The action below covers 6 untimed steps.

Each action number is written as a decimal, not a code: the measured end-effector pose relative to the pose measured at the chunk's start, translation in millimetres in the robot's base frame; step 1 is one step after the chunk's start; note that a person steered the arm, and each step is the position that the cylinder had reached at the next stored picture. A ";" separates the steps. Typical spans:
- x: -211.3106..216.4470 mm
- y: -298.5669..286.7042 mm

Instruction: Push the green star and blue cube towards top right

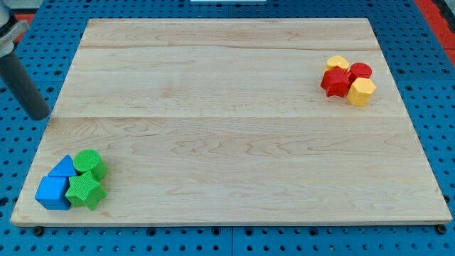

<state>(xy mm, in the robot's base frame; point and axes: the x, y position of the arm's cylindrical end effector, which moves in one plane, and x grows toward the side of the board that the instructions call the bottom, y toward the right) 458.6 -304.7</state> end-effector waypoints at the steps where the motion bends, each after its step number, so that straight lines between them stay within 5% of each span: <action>1: 81.9 19.9; 3: 159.4 51.9; 6: 147.1 110.7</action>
